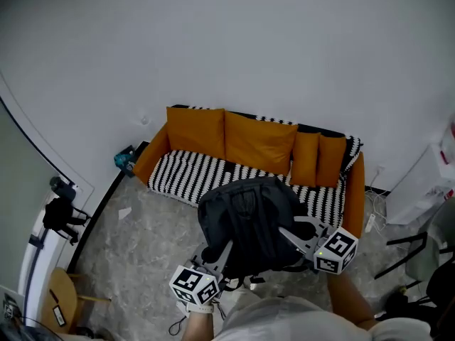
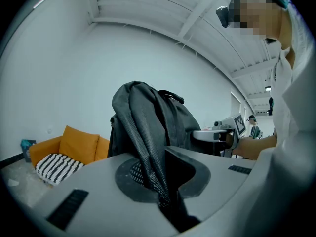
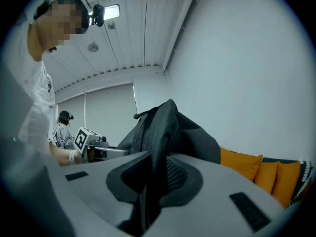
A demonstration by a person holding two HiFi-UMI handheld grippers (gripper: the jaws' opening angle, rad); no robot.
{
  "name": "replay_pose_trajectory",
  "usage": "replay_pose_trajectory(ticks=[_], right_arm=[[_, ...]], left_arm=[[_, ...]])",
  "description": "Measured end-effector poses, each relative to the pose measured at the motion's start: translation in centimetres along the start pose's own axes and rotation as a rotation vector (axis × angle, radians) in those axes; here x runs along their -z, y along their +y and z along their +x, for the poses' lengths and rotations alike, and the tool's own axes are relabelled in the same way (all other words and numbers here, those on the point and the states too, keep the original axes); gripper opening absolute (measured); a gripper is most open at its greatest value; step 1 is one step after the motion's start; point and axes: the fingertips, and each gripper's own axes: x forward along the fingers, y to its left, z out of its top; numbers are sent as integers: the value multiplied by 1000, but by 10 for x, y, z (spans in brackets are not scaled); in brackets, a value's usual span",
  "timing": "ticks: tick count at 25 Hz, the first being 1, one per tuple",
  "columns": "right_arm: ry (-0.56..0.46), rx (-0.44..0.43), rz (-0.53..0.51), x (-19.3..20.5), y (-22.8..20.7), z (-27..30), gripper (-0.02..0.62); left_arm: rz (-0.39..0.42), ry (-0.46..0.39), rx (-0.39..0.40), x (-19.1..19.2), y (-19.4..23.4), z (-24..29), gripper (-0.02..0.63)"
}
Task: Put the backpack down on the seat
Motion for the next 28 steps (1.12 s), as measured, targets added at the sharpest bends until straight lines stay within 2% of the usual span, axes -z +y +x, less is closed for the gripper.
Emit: replay_pose_trajectory(ticks=[8, 18, 28], right_arm=[[6, -26, -21, -19, 2, 96, 51], [-4, -34, -35, -29, 26, 183, 51], [89, -70, -10, -11, 24, 228, 52]], left_arm=[[-4, -20, 2, -25, 90, -16, 49], [13, -45, 16, -43, 174, -45, 49], [-56, -26, -20, -29, 216, -47, 49]])
